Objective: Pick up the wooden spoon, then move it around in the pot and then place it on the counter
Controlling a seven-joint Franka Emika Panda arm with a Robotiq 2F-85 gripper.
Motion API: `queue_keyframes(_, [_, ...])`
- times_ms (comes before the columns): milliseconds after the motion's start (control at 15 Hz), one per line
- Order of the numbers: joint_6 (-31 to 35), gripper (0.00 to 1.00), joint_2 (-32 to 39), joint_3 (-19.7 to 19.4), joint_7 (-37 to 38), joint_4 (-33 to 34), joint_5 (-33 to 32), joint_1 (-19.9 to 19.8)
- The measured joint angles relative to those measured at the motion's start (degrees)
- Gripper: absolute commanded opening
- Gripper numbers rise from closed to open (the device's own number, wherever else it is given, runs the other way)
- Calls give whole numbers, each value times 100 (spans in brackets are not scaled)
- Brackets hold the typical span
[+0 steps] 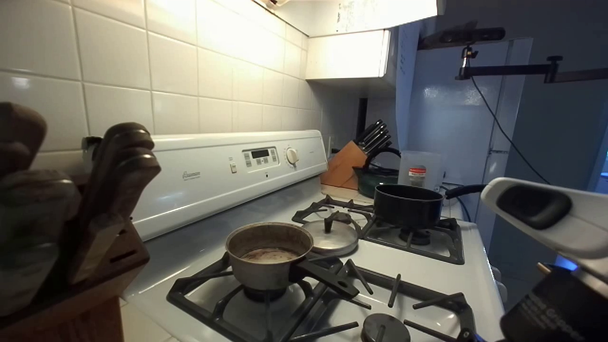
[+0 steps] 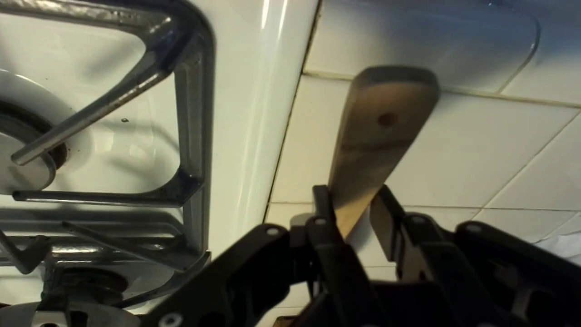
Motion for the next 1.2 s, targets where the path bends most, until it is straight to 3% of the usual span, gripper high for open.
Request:
queue_keyframes(600, [330, 7, -46, 1943, 6, 209, 23, -1870])
queue_keyframes(667, [372, 46, -72, 2146, 7, 260, 24, -2095])
queue_keyframes(933, [651, 73, -328, 2876, 35, 498, 29, -2929])
queue_keyframes(1200, [928, 99, -703, 3189, 58, 778, 30, -3420])
